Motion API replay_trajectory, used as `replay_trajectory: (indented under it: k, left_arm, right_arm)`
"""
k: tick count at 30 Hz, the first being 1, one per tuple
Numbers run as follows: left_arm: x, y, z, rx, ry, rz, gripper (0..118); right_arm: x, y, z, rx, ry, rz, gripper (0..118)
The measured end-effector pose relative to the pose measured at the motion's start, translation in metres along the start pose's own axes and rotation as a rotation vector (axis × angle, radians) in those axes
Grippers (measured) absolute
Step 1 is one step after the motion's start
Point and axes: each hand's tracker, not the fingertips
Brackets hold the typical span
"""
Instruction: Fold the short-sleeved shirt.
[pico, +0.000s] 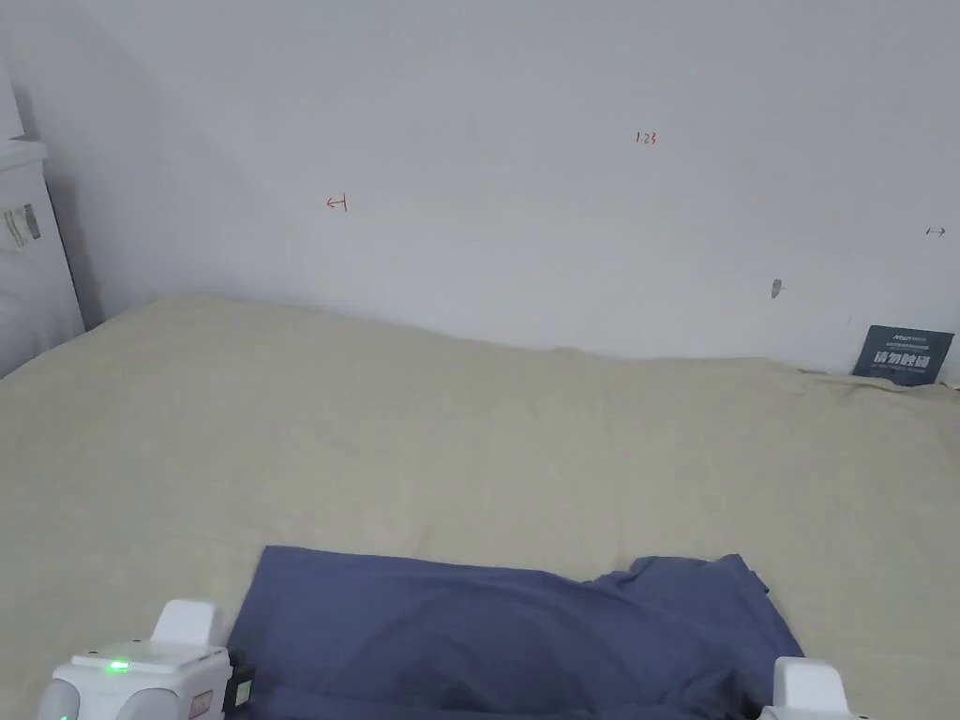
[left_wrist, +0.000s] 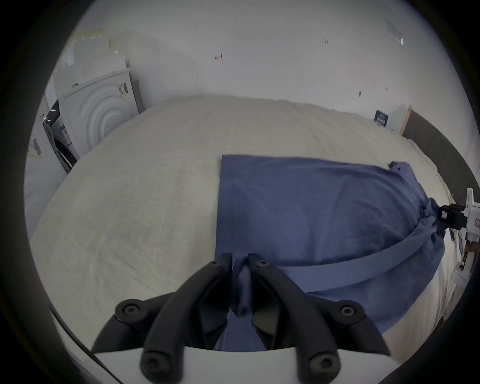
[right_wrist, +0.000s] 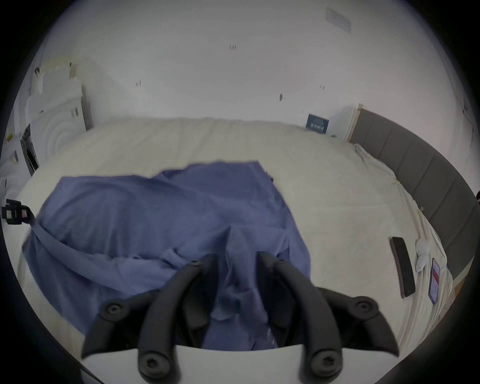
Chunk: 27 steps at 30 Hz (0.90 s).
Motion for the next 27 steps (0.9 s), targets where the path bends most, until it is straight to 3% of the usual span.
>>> replay_trajectory:
  k: [3, 11, 13, 15, 18, 27]
  left_arm:
    - [0.003, -0.005, 0.037, 0.119, 0.002, 0.001, 38]
    - [0.010, -0.049, 0.126, 0.376, 0.029, 0.025, 37]
    - [0.013, -0.060, 0.140, 0.375, 0.030, 0.006, 35]
    - [0.015, -0.072, 0.154, 0.389, 0.028, -0.010, 20]
    - [0.020, -0.086, 0.170, 0.404, 0.038, -0.027, 0]
    - [0.016, -0.117, 0.181, 0.283, -0.001, -0.004, 0]
  right_arm:
    - [-0.002, 0.002, 0.032, 0.098, 0.019, -0.021, 39]
    - [-0.024, -0.022, 0.112, 0.285, -0.002, -0.016, 39]
    - [-0.032, -0.032, 0.128, 0.307, -0.019, 0.000, 37]
    - [-0.037, -0.044, 0.144, 0.322, -0.016, -0.003, 12]
    - [-0.042, -0.057, 0.161, 0.330, -0.028, -0.004, 2]
    - [-0.049, -0.090, 0.193, 0.324, -0.039, -0.012, 0]
